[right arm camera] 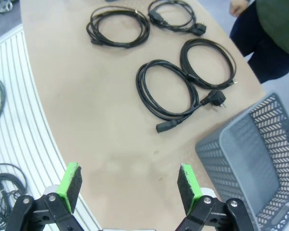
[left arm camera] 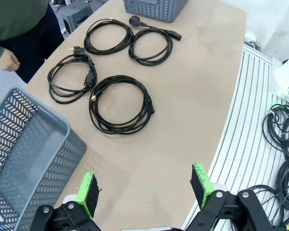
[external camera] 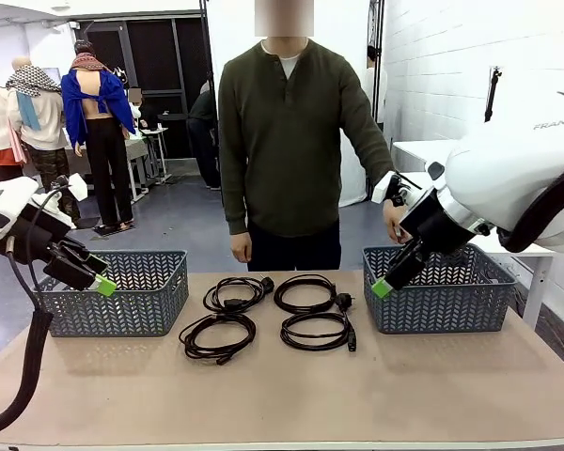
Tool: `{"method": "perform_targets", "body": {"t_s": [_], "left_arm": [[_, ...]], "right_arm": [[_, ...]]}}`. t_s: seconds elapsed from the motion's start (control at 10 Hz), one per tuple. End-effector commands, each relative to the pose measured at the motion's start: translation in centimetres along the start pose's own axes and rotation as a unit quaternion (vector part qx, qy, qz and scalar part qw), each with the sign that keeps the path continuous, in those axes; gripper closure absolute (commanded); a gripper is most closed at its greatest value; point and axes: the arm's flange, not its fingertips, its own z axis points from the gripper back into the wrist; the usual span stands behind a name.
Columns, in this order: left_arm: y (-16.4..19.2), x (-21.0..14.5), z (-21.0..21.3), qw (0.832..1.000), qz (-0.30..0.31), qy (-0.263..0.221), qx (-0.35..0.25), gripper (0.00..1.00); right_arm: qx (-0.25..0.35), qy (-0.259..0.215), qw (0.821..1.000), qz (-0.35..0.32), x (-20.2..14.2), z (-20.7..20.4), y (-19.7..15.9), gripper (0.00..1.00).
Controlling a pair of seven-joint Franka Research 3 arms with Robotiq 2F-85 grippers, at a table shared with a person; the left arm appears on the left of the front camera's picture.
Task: Organize the cables according to human instructions.
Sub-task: Pick up a bundle of cables and place it in the basket indicated by the human.
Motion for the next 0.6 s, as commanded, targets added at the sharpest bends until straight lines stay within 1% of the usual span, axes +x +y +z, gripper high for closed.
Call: {"method": "perform_targets", "body": {"t_s": [0.0,0.3,0.4,0.5], "left_arm": [[0.4,-0.1,-0.1,1.0,-0.007,-0.006,-0.006,0.0],[0.4,-0.1,-0.1,1.0,-0.007,-0.006,-0.006,0.0],[0.4,-0.1,-0.1,1.0,-0.007,-0.006,-0.006,0.0],[0.4,-0.1,-0.1,1.0,-0.007,-0.006,-0.006,0.0]], "right_arm": [[-0.013,0.008,1.0,-0.024,2.6,-1.1,-0.7,0.0],[-0.046,0.049,0.996,-0.052,6.2,-3.4,-3.0,0.0],[-0.075,0.066,0.992,-0.072,7.1,-4.4,-4.2,0.0],[-0.085,0.078,0.989,-0.088,7.6,-5.4,-5.0,0.0]]}}
